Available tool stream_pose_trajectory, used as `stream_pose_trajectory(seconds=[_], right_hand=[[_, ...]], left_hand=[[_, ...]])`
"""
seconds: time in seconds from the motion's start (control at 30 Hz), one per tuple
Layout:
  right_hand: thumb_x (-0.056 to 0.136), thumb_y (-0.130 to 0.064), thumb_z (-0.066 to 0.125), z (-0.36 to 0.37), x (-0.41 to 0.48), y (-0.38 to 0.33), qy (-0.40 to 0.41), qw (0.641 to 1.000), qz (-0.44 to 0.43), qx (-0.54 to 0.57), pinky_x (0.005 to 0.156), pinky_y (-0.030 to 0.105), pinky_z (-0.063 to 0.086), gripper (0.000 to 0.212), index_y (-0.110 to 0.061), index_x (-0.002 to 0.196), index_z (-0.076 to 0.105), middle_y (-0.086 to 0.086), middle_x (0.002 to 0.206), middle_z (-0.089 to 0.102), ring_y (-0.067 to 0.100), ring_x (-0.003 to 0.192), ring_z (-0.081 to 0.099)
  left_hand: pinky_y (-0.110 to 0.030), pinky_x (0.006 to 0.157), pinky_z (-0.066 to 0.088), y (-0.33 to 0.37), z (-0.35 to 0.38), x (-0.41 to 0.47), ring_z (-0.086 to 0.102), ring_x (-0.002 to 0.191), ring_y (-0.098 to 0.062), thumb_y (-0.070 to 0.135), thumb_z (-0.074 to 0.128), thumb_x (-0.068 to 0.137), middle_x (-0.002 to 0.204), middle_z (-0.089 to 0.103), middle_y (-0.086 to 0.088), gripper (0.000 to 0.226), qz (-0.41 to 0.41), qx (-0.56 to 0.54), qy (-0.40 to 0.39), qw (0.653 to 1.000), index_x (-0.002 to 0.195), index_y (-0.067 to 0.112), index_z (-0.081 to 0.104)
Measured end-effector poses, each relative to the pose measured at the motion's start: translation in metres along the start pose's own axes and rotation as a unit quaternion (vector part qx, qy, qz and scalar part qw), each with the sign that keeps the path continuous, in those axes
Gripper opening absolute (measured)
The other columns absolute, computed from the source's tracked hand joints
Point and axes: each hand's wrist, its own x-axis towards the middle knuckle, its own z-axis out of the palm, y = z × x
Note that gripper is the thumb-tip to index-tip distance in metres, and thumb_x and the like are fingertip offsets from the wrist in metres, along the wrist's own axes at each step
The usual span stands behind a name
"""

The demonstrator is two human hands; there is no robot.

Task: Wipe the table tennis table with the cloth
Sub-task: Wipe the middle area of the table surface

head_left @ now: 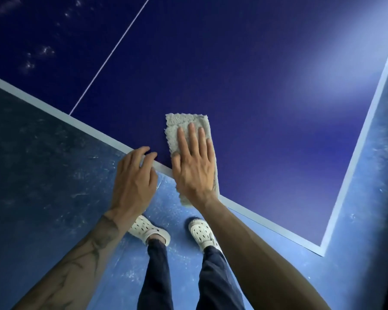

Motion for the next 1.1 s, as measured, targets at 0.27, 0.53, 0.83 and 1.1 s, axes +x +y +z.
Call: stream_pose_trajectory(seconds=[0.27,0.53,0.83,1.1], right_hand=[[0.113,-0.038,0.027,0.012,0.004,-0.061,0.035,0.983,0.182,-0.001,0.133,0.047,0.003,0.066,-0.022,0.171,0.001,0.007,0.178,-0.008,0.027,0.165,-0.011],[0.110,-0.040,0.027,0.033,0.067,-0.148,0.089,0.975,0.204,0.021,0.133,0.051,0.012,0.067,-0.021,0.171,0.009,0.008,0.179,0.003,0.029,0.166,-0.001],[0.109,-0.040,0.027,0.037,0.135,-0.231,0.106,0.961,0.247,0.062,0.134,0.051,0.008,0.069,-0.023,0.171,0.003,0.006,0.179,-0.004,0.026,0.165,-0.008],[0.110,-0.037,0.033,0.035,0.189,-0.302,0.106,0.927,0.354,0.063,0.133,0.051,0.006,0.069,-0.019,0.171,0.007,0.009,0.179,0.000,0.029,0.165,-0.003]], left_hand=[[-0.049,0.112,0.043,-0.072,-0.055,0.020,0.053,0.133,-0.033,0.009,0.060,0.099,0.146,0.056,-0.015,0.037,0.074,-0.007,-0.081,0.994,0.136,0.005,0.064],[-0.045,0.120,0.035,-0.153,-0.099,0.056,0.044,0.143,-0.029,0.013,0.054,0.103,0.155,0.049,-0.011,0.043,0.106,0.007,-0.136,0.985,0.145,0.009,0.057],[-0.042,0.123,0.030,-0.229,-0.152,0.115,0.040,0.145,-0.026,0.016,0.049,0.106,0.157,0.046,-0.009,0.045,0.128,0.028,-0.163,0.978,0.151,0.010,0.052],[-0.040,0.126,0.023,-0.296,-0.202,0.186,0.034,0.150,-0.021,0.019,0.041,0.110,0.162,0.039,-0.006,0.047,0.186,0.055,-0.220,0.956,0.156,0.012,0.044]])
